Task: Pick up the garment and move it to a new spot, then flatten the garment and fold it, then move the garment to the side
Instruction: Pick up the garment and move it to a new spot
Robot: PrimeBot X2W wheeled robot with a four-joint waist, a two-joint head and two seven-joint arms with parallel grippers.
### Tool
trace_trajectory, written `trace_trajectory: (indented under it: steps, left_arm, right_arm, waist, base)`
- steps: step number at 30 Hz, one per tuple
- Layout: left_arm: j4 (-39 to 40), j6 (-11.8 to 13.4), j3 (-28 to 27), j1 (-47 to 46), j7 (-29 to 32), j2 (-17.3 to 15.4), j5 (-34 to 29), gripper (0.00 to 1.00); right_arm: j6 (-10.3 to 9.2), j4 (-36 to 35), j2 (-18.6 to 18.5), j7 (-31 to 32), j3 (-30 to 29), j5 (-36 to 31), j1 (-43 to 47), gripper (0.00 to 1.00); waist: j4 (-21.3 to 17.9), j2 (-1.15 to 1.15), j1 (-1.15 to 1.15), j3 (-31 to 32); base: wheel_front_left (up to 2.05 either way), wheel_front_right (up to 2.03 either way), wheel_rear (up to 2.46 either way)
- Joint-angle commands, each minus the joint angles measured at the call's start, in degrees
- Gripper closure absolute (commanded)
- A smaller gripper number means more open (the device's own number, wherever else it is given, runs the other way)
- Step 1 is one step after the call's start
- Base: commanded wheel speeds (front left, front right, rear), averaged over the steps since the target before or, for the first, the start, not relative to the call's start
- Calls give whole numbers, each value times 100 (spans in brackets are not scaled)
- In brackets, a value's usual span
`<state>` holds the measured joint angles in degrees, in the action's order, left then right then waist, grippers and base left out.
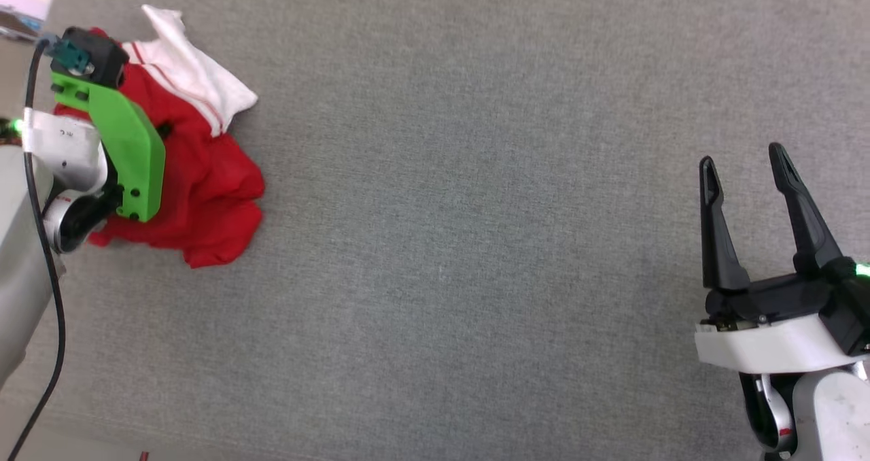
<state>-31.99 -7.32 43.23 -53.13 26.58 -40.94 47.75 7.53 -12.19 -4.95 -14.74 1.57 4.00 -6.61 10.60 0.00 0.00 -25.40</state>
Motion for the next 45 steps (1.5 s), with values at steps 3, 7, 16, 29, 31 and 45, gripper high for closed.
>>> trace_trajectory:
  steps: [3,7,16,29,31,45]
  left_arm:
    - [436,-16,181,-325,-348,-119,-180,100]
    - [1031,-16,504,-497,-487,-160,-276,100]
    - [2028,-16,1215,-875,-643,408,-553,100]
    - [1548,-16,2518,-1518,-1292,2050,-529,100]
    - [1390,-16,2691,-1470,-1376,2244,-494,100]
    - [914,-16,3011,126,-702,2678,-1377,100]
  right_arm:
    - [-4,56,76,-26,-41,69,172,0]
    - [-4,99,140,-26,-54,121,281,0]
    - [-4,124,203,-26,-44,241,365,0]
    - [-4,97,206,-26,-160,631,225,0]
    - [-4,92,206,-26,-174,672,214,0]
    - [-4,113,207,-26,-234,734,73,0]
  waist:
    - [99,0,0,595]
    - [39,0,0,840]
    - [-496,0,0,1102]
    - [-1559,0,0,729]
    - [-1662,0,0,658]
    - [-1775,0,0,385]
  base:
    - [0,0,0]
    - [0,0,0]
    - [0,0,0]
    - [0,0,0]
    - [0,0,0]
    - [0,0,0]
